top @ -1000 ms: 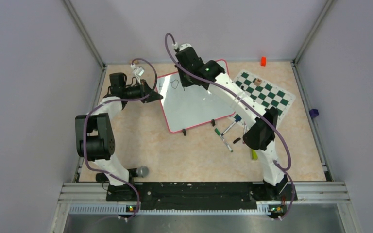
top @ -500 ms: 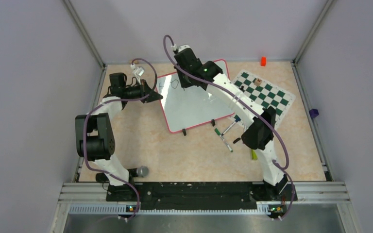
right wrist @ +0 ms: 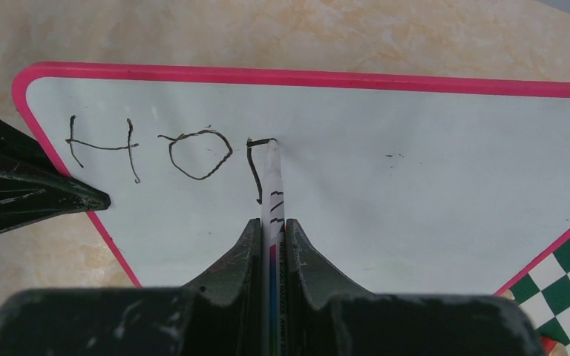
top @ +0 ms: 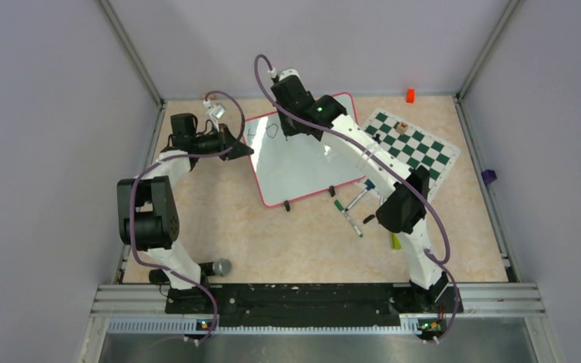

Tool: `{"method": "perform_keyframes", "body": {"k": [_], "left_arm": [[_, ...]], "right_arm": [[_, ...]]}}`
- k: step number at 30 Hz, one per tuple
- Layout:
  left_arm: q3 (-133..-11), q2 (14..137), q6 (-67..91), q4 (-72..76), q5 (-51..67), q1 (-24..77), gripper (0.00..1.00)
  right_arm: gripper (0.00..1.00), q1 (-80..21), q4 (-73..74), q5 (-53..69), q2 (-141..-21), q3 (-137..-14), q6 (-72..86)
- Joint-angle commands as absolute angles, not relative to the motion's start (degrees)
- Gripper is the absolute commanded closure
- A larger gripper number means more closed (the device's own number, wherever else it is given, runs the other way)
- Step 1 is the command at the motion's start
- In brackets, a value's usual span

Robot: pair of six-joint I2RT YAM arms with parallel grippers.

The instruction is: Write a sentence on the whiteboard

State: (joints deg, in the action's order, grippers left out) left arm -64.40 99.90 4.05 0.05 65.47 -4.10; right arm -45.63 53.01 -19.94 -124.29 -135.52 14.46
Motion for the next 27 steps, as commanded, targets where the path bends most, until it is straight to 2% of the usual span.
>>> {"method": "perform_keyframes", "body": {"k": [1, 27], "left_arm": [[-63.3, 101.6, -4.6, -1.7, 58.1, -2.3, 1.00], [-63.2, 101.6, -4.8, -1.8, 58.2, -2.3, 1.00]], "right_arm": [[1.00, -45.2, 53.0, -24.1, -123.9, -135.6, 13.4], [1.00, -45.2, 54.1, -15.3, -123.8, -134.3, 13.1]]}}
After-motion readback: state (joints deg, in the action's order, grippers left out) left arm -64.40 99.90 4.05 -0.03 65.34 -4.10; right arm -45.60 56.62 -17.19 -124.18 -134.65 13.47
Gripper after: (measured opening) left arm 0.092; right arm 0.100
